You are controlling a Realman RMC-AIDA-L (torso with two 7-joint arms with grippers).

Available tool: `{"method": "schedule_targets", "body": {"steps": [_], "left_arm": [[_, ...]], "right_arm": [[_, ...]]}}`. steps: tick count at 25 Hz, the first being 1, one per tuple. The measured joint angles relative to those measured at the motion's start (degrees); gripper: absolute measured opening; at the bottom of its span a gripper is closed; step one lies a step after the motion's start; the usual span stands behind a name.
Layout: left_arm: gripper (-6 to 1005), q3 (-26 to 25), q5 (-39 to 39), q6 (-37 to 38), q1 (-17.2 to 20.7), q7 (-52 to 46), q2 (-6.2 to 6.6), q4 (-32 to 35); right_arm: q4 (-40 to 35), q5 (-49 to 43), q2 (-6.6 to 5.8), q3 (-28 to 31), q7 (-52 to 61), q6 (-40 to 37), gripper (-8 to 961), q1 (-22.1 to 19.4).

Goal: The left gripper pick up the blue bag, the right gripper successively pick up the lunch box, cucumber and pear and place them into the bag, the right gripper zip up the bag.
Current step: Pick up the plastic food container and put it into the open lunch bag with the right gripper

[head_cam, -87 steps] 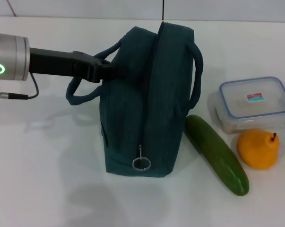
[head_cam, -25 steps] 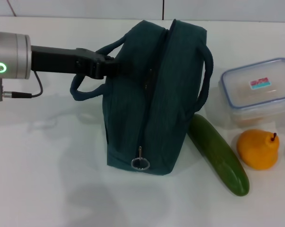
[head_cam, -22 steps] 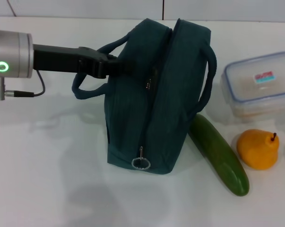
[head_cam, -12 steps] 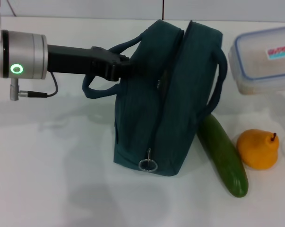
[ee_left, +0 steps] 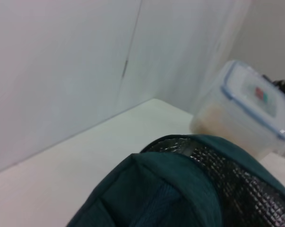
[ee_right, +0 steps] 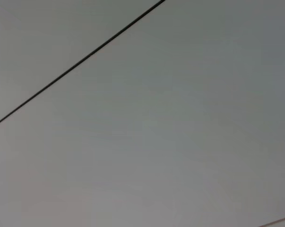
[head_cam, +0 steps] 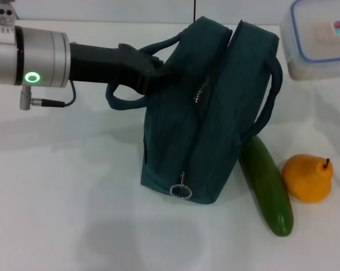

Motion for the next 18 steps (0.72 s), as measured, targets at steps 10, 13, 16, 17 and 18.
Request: {"method": "schedule_targets", "body": {"steps": [10, 13, 16, 17, 18], "left_arm": [[58, 3.6, 1.5, -4.0, 1.6, -0.8, 0.03, 4.1], [58, 3.9, 1.6, -4.0, 1.3, -1.1, 0.14, 4.3], [58, 4.2, 2.0, -4.0, 1.2, -1.1, 0.17, 4.4], [58, 4.2, 2.2, -4.0, 1.2, -1.1, 0.17, 4.4], [58, 4.2, 2.5, -4.0, 1.1, -1.1, 0.14, 4.4]], "right_arm": [[1.0, 0.2, 0.0, 0.6, 0.0, -0.3, 92, 3.7], [1.0, 0.2, 0.0, 0.6, -0.1, -0.2, 92, 5.5], [1.1, 0.1, 0.0, 1.1, -0.2, 0.2, 92, 7.2], [1.1, 0.0, 0.0, 1.4, -0.3, 0.4, 92, 7.8], [1.1, -0.1, 0.0, 1.7, -0.5, 0.8, 92, 8.6]]}}
